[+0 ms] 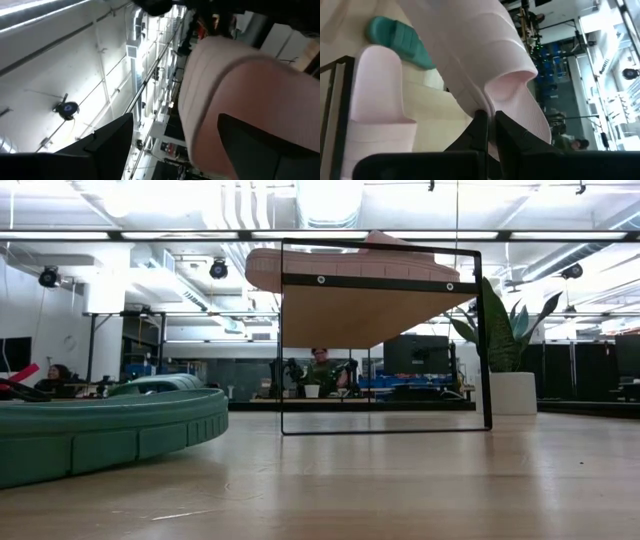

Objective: Pick and place slides into the shelf
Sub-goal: Put the pink slide on the shelf

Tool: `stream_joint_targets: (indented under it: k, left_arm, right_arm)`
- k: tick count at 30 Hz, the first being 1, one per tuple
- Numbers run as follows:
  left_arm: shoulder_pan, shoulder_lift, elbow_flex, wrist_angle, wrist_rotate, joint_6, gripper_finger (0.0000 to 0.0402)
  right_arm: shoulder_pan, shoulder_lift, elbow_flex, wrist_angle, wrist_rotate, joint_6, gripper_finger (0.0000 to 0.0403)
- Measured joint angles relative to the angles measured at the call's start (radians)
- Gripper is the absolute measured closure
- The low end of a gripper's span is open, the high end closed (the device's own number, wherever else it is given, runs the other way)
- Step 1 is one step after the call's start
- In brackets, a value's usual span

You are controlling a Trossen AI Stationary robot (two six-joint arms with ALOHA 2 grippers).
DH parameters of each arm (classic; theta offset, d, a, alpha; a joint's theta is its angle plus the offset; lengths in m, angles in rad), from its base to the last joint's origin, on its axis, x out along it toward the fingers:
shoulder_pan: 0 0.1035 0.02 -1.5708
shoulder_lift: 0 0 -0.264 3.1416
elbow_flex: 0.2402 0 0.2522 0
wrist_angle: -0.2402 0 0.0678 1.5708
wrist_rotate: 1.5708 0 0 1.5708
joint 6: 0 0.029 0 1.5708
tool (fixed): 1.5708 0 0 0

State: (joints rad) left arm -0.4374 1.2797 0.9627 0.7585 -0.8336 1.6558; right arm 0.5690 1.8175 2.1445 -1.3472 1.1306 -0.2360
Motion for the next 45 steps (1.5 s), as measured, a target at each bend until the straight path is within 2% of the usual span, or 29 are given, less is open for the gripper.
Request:
stream_joint_targets:
  k: [10, 15, 21, 35, 40, 45]
  left_arm:
    - [0.005, 0.009, 0.002, -0.037, -0.005, 0.008, 0.0128]
    - [0.011, 0.011, -0.003, -0.044, 0.049, 0.06, 0.014]
    - [0.011, 0.011, 0.001, -0.044, 0.074, 0.059, 0.0198]
    - [0.017, 0.011, -0.002, -0.069, 0.053, 0.035, 0.0391]
    - [0.017, 0.011, -0.002, -0.071, 0.034, 0.0, 0.0398]
    - [0.025, 0.005, -0.001, -0.073, 0.016, 0.021, 0.04]
  right_arm:
    - [0.0, 0.005, -0.004, 0.002, -0.016, -0.005, 0.0392]
    - [-0.005, 0.005, -0.006, 0.011, -0.036, -0.006, 0.0392]
    - [-0.005, 0.005, -0.006, 0.044, -0.041, -0.016, 0.0392]
    - [-0.005, 0.005, -0.006, 0.062, -0.063, -0.025, 0.039]
    - [-0.005, 0.005, -0.006, 0.085, -0.063, 0.004, 0.0374]
    - [-0.007, 0.003, -0.005, 0.087, -0.052, 0.011, 0.0334]
